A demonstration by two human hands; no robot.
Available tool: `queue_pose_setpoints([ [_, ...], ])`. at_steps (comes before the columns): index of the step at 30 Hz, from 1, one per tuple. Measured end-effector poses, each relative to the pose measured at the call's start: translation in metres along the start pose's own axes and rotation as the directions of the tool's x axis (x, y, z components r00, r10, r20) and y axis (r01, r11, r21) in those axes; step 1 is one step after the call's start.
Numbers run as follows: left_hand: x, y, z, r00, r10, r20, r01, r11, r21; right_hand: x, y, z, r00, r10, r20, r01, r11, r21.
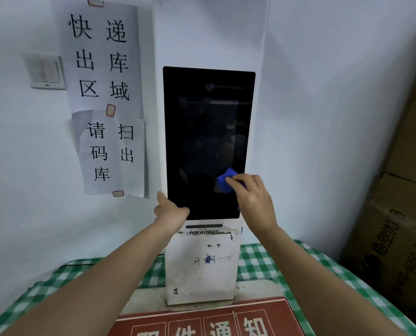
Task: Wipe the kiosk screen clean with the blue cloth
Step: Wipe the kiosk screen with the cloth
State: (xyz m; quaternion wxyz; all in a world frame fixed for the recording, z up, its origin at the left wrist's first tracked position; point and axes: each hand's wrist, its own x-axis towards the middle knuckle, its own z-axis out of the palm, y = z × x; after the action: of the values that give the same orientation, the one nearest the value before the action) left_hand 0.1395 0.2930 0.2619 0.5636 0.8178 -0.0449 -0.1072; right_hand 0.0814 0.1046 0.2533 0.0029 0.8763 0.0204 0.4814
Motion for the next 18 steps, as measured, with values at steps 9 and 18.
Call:
queue_pose_setpoints([
  [9, 0.001, -0.001, 0.000, 1.000, 0.010, 0.001, -0.010, 1.000, 0.000, -0.059, 0.013, 0.017, 0.930, -0.181, 0.321, 0.202, 0.979, -0.035],
  [18, -0.003, 0.001, -0.001, 0.999, -0.029, 0.018, 0.029, 1.000, 0.000, -0.006, 0.011, -0.009, 0.999, 0.025, 0.020, -0.023, 0.995, -0.096],
])
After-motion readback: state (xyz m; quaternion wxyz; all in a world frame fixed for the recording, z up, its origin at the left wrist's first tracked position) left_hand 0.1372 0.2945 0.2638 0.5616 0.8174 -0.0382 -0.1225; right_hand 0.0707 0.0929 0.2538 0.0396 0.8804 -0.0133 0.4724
